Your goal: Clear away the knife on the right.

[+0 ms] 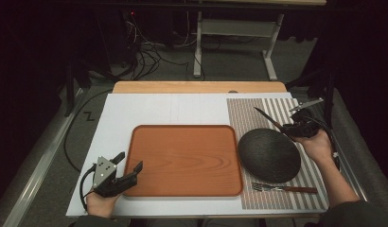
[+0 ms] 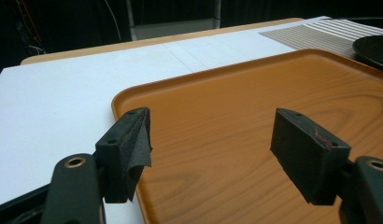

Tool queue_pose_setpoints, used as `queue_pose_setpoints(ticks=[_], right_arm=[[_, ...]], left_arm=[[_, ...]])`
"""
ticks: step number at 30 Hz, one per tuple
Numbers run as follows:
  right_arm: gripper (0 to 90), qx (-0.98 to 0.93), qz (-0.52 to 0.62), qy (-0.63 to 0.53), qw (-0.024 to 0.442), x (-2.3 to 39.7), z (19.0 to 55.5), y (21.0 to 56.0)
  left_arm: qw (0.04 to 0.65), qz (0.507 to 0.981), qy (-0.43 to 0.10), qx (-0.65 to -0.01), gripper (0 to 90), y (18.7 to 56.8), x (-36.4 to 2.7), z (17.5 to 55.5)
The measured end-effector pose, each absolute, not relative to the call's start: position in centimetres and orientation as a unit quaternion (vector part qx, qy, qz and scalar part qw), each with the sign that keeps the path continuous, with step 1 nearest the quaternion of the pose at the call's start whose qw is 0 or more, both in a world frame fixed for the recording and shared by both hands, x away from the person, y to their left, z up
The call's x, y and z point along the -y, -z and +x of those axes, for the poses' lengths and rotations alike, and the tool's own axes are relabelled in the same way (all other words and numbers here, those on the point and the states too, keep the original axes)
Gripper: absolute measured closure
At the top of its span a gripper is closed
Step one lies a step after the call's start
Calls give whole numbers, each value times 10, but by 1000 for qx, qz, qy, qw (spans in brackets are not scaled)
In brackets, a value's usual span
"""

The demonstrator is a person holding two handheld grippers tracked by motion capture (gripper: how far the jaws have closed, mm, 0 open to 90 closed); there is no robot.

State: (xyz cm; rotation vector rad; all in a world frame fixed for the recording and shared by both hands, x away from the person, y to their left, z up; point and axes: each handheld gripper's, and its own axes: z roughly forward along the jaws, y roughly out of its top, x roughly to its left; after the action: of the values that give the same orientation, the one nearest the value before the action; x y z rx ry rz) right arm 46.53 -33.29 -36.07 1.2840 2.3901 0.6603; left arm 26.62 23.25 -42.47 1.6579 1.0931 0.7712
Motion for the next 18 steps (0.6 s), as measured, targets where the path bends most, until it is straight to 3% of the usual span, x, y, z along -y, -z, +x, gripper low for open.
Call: queue_pose_setpoints(ticks=[18], right_arm=[[785,-845,426,-276,167,314,433,354]], left_arm=[[484,681,-316,-450,289,425,-232,267]])
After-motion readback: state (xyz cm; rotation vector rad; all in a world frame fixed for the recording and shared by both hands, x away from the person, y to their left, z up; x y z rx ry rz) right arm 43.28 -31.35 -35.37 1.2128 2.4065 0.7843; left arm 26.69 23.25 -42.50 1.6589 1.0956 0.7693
